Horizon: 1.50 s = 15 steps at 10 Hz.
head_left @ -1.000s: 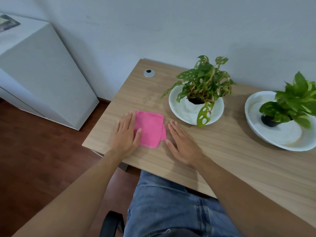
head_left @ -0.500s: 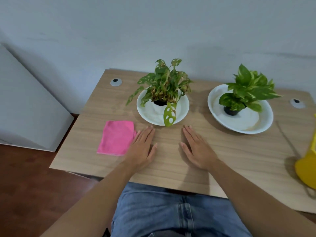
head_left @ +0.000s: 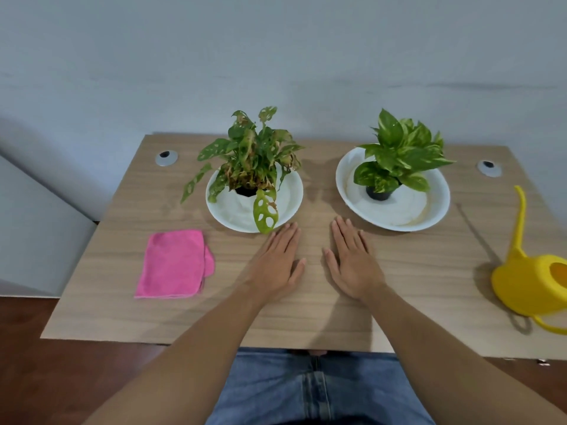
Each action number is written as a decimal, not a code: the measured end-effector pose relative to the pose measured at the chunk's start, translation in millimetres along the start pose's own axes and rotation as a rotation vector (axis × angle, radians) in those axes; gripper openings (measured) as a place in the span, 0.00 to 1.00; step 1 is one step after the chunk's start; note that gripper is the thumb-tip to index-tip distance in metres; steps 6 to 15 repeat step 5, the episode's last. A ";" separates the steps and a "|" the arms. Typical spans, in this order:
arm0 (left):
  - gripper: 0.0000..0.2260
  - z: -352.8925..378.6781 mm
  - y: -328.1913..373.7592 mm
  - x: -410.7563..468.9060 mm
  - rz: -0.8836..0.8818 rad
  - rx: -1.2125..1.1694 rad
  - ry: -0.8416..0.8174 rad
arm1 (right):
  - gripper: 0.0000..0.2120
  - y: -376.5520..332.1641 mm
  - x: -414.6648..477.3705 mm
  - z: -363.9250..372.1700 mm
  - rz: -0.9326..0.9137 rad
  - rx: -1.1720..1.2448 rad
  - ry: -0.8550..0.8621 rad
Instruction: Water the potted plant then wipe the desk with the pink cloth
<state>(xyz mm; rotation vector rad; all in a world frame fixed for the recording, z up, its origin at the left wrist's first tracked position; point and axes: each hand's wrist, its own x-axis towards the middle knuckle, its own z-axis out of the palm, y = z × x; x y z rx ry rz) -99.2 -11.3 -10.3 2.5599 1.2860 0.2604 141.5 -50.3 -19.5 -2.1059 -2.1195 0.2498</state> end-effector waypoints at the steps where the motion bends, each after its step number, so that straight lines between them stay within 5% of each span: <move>1: 0.35 4.0 5.0 14.9 -0.026 0.021 0.003 | 0.34 -0.7 -1.3 0.3 0.006 0.028 0.023; 5: 0.35 15.2 10.4 20.2 -0.067 0.083 0.059 | 0.39 -4.3 9.1 -19.6 0.036 0.200 -0.033; 15: 0.35 15.2 10.4 20.2 -0.067 0.083 0.059 | 0.39 -4.3 9.1 -19.6 0.036 0.200 -0.033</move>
